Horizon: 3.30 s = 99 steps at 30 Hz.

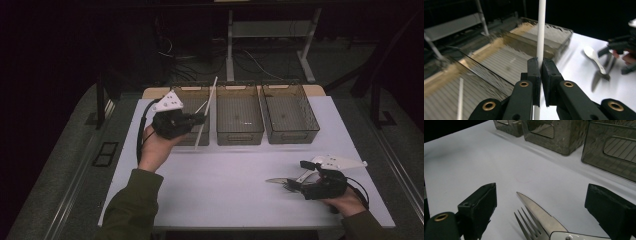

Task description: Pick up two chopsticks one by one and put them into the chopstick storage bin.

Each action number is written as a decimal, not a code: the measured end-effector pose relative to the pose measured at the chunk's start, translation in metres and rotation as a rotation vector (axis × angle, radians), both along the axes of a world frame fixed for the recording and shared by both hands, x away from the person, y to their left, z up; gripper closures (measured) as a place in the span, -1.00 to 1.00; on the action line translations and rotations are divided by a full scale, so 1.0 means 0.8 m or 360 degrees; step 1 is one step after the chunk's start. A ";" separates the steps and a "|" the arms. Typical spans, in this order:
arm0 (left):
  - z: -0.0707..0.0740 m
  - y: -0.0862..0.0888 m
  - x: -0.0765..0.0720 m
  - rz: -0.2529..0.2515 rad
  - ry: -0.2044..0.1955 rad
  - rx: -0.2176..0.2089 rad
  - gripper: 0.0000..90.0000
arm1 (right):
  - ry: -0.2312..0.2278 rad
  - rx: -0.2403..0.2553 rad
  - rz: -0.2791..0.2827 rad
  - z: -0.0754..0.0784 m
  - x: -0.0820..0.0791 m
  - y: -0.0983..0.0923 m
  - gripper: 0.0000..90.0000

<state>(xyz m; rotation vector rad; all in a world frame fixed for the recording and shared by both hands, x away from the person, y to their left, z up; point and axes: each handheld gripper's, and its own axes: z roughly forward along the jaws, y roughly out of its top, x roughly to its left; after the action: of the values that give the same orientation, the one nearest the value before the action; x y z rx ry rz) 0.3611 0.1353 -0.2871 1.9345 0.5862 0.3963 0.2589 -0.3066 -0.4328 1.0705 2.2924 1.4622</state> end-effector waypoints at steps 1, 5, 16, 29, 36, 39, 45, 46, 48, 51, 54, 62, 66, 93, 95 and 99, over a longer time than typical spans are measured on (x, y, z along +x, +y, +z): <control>0.005 0.001 0.004 0.0010 -0.0011 0.0003 0.88 | -0.0002 0.0000 0.0000 0.000 0.000 0.000 -0.76; 0.019 0.004 0.024 0.0044 -0.0038 0.0046 0.88 | 0.0000 0.0002 -0.0002 0.000 0.000 -0.001 -0.76; -0.003 0.011 0.084 0.0210 0.0075 0.0124 0.88 | -0.0010 0.0014 -0.0014 0.000 0.000 -0.003 -0.76; -0.046 0.015 0.117 0.0317 0.0235 0.0385 0.88 | -0.0006 0.0016 -0.0011 0.001 0.000 -0.004 -0.76; -0.072 0.022 0.123 0.0351 0.0330 0.0490 0.88 | -0.0006 0.0017 -0.0010 0.001 0.000 -0.004 -0.76; -0.081 0.026 0.125 0.0371 0.0356 0.0502 0.88 | -0.0009 0.0019 -0.0012 0.001 0.000 -0.004 -0.76; -0.095 0.031 0.130 0.0402 0.0384 0.0515 0.88 | -0.0005 0.0016 -0.0010 0.001 0.000 -0.004 -0.76; -0.098 0.031 0.131 0.0412 0.0387 0.0511 0.88 | -0.0006 0.0017 -0.0010 0.001 0.000 -0.004 -0.76; -0.102 0.031 0.134 0.0436 0.0403 0.0496 0.88 | -0.0008 0.0019 -0.0011 0.001 0.000 -0.004 -0.76; -0.107 0.029 0.140 0.0479 0.0425 0.0489 0.88 | -0.0008 0.0021 -0.0010 0.001 0.000 -0.004 -0.76; -0.115 0.025 0.147 0.0517 0.0446 0.0492 0.87 | -0.0009 0.0023 -0.0009 0.001 0.000 -0.005 -0.76; -0.128 0.013 0.155 0.0590 0.0488 0.0539 0.85 | -0.0011 0.0033 -0.0011 0.002 -0.001 -0.006 -0.76; -0.126 0.014 0.155 0.0614 0.0484 0.0539 0.83 | -0.0013 0.0030 -0.0005 0.002 -0.001 -0.006 -0.76; -0.062 0.001 0.092 0.0276 0.0336 0.0238 0.15 | -0.0015 0.0009 -0.0001 0.001 -0.001 -0.005 -0.76; -0.060 -0.001 0.084 0.0251 0.0330 0.0216 0.09 | -0.0015 0.0014 -0.0005 0.002 -0.002 -0.005 -0.76; -0.060 -0.006 0.066 0.0184 0.0321 0.0180 -0.01 | -0.0018 0.0012 -0.0007 0.001 -0.002 -0.004 -0.76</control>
<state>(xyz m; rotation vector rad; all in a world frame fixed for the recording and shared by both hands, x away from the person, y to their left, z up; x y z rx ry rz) 0.4143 0.1306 -0.3347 2.0699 0.8250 0.3142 0.2571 -0.3100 -0.4317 1.0663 2.2774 1.4723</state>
